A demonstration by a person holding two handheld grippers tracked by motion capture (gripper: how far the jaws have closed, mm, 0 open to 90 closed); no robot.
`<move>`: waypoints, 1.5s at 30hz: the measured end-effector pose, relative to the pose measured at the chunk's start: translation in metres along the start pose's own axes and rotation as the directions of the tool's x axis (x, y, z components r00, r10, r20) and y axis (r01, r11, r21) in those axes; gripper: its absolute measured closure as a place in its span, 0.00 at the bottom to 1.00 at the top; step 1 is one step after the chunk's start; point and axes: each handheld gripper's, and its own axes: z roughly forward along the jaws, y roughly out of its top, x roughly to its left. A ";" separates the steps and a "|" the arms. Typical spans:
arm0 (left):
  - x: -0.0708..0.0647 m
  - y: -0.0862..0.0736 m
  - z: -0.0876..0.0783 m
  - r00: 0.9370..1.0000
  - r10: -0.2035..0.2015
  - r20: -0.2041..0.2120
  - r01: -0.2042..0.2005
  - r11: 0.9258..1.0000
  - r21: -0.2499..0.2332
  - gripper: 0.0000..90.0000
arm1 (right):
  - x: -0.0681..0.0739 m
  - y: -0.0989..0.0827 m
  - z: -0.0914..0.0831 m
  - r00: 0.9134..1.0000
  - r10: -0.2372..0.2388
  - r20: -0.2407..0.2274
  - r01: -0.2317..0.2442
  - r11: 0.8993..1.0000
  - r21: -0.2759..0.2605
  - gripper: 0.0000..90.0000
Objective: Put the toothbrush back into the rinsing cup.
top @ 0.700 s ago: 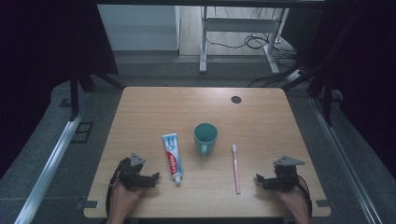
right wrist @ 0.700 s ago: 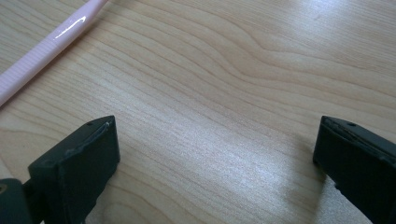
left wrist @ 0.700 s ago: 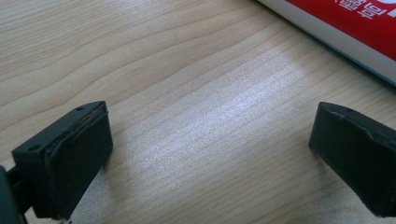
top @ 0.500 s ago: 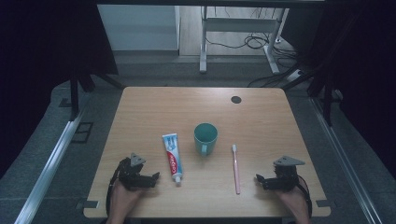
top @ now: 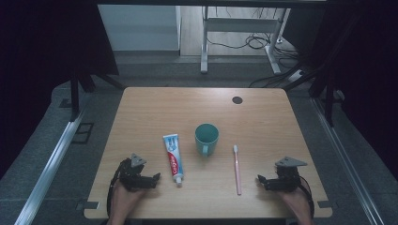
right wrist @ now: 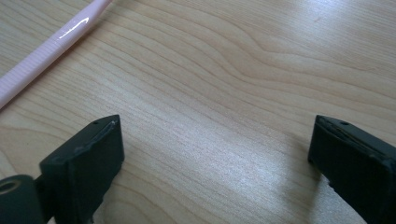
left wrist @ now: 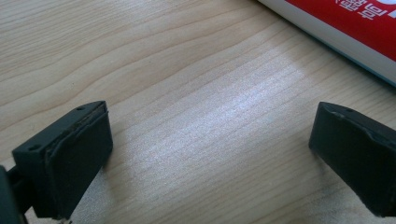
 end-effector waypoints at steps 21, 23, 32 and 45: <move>0.000 0.000 0.000 1.000 -0.001 -0.001 0.001 1.000 0.000 0.00 | 0.000 0.006 -0.011 0.999 0.020 -0.042 -0.021 1.000 -0.009 0.17; 0.000 0.000 0.000 1.000 -0.001 0.000 0.001 1.000 0.000 0.00 | 0.000 0.007 -0.012 0.999 0.027 -0.040 -0.027 1.000 -0.005 0.18; 0.000 0.000 0.000 1.000 -0.001 0.000 0.001 1.000 0.000 0.00 | 0.008 0.014 -0.012 0.998 0.039 -0.057 -0.038 0.999 0.011 0.28; 0.000 0.000 0.000 1.000 0.000 0.000 0.000 1.000 0.000 0.00 | 0.022 0.022 -0.010 0.987 -0.052 -0.153 0.055 0.998 0.016 0.77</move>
